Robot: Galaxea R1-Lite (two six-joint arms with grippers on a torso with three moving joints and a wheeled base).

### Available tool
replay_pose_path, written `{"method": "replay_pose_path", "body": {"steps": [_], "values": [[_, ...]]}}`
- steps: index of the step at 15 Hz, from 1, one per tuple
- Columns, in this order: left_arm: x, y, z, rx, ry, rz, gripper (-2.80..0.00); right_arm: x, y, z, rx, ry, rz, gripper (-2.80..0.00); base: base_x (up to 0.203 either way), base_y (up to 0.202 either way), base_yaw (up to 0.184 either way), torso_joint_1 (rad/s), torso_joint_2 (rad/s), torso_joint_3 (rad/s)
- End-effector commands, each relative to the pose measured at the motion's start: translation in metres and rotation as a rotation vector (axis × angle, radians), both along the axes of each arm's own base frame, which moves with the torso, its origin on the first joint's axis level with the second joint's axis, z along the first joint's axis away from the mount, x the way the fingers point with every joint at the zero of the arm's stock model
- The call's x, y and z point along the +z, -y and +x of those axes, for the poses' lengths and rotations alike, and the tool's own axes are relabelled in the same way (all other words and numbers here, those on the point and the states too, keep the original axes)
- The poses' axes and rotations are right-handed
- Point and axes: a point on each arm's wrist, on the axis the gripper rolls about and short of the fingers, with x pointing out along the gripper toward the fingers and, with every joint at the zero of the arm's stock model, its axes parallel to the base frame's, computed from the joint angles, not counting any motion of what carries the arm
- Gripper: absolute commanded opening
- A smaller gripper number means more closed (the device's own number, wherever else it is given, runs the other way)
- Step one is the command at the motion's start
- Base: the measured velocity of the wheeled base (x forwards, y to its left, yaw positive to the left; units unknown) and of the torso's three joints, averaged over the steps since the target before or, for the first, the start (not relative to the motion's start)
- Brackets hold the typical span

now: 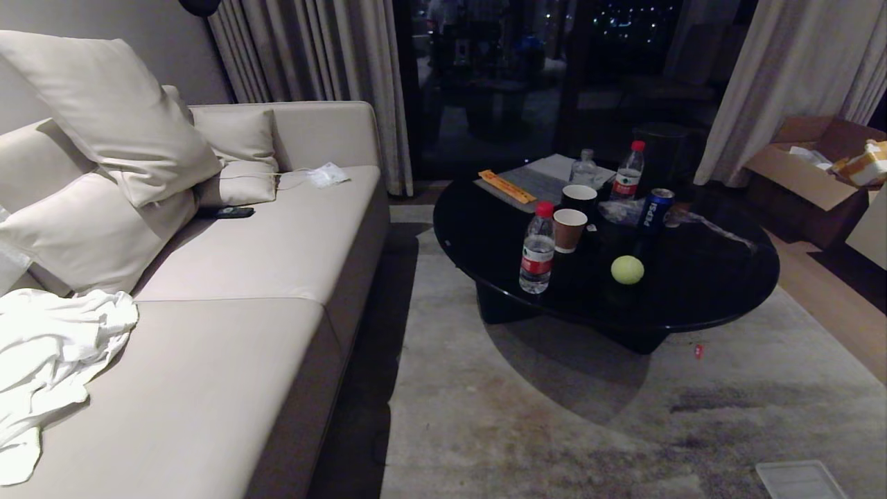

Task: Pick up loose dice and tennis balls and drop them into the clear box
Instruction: Pick up the ball on the table

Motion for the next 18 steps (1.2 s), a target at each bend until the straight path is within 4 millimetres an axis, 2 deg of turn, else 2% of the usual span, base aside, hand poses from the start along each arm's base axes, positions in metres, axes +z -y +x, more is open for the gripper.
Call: {"method": "replay_pose_path", "body": {"steps": [1,18], "values": [[-0.0003,0.0000,0.0002,0.000,-0.002,-0.001,-2.80,0.0000,0.0000,0.0001,0.000,-0.002,0.000,-2.80,0.183,0.000,-0.003,0.002,0.00,0.005],[-0.0003,0.0000,0.0002,0.001,-0.002,-0.002,-2.80,0.0000,0.0000,0.0001,0.000,-0.002,0.002,-2.80,0.184,0.000,-0.001,0.003,0.00,0.002]]}}
